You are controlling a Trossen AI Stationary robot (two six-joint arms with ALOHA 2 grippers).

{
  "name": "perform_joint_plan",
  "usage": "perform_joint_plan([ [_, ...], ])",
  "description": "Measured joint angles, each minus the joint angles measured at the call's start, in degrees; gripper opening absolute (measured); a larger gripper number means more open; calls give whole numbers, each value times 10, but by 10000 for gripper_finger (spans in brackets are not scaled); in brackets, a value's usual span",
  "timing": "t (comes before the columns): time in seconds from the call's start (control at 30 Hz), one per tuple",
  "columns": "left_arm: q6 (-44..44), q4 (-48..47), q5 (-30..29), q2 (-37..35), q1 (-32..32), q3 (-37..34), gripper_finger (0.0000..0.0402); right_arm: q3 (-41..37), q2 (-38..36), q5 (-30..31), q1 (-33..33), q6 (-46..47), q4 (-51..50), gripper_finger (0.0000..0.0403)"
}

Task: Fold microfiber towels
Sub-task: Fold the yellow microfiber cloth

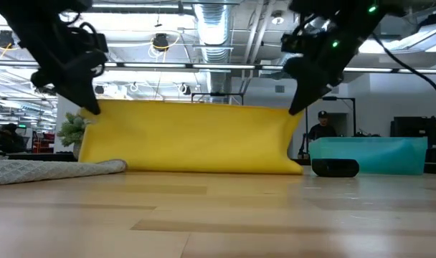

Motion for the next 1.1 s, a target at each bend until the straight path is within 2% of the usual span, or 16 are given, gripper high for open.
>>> perform_joint_plan([
  [0.1,45,19,4,0,36,0,0,0,0,-38,-30,-11,-5,0],
  [0.3,81,31,43,0,83,-12,0,0,1,-43,-21,-21,-4,0],
  [0.4,108,82,64,0,101,-40,0,0,1,-47,-28,-21,-6,0],
  [0.53,128,137,56,0,115,-66,0,0,2,-50,-40,-22,-10,0],
  [0.7,138,140,27,0,128,-69,0,1,15,-55,-66,-36,-4,0],
  [1.1,219,196,54,17,180,-71,0,0,90,-73,-105,-66,18,0],
])
